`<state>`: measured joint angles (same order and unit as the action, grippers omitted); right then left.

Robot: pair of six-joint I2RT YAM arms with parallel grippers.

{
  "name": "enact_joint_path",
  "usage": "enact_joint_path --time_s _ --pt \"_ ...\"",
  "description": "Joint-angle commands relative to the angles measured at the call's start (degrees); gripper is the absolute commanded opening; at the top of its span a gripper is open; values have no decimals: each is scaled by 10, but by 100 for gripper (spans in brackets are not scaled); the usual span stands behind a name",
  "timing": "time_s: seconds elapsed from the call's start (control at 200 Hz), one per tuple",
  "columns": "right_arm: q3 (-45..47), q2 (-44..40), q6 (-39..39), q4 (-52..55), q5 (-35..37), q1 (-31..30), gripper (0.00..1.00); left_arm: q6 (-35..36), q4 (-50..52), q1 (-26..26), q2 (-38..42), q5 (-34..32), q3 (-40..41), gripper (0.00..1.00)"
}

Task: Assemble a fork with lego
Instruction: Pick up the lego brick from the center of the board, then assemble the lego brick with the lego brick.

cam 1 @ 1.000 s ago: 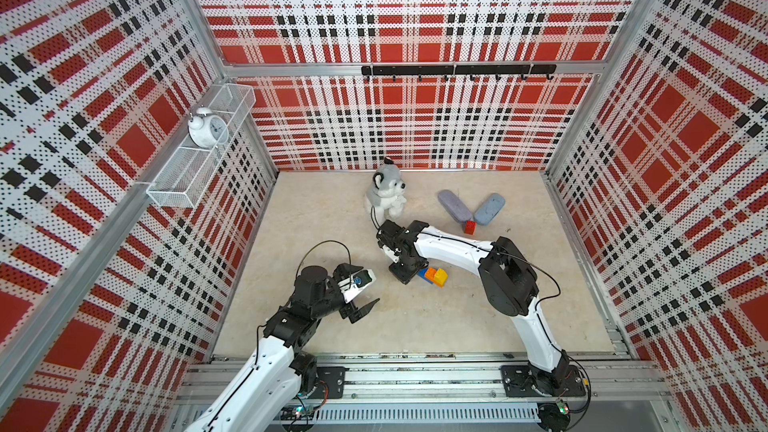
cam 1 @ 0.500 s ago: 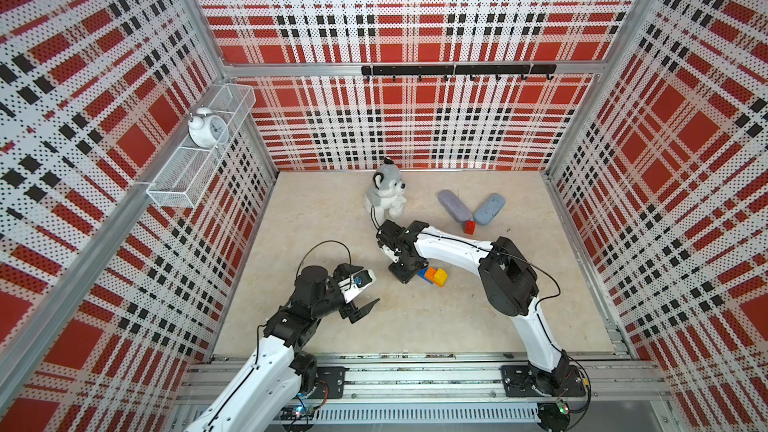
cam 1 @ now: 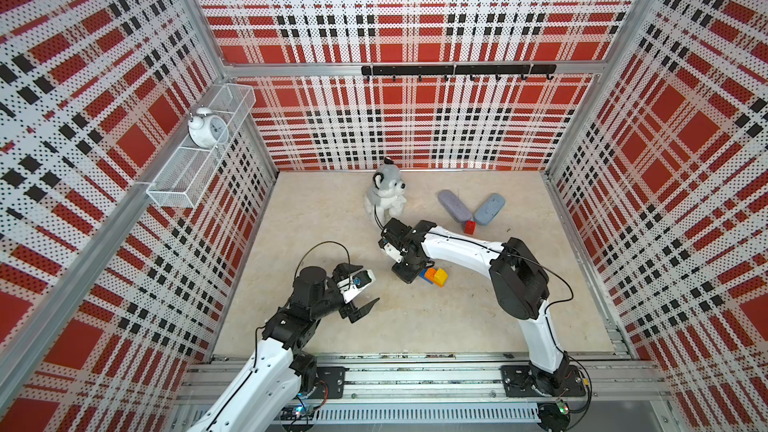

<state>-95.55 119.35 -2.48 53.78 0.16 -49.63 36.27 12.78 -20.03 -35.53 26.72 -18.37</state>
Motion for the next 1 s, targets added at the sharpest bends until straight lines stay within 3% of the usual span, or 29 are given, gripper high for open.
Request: enact_joint_path --time_s 0.0,0.446,0.997 --pt "10 -50 52 -9 -2 21 30 0 -17 -4 6 8 -10 98" --pt "78 -67 101 -28 -3 52 30 -2 -15 -3 4 5 -14 98" --pt "96 -56 122 -33 -9 71 29 6 -15 -4 -19 6 -24 98"
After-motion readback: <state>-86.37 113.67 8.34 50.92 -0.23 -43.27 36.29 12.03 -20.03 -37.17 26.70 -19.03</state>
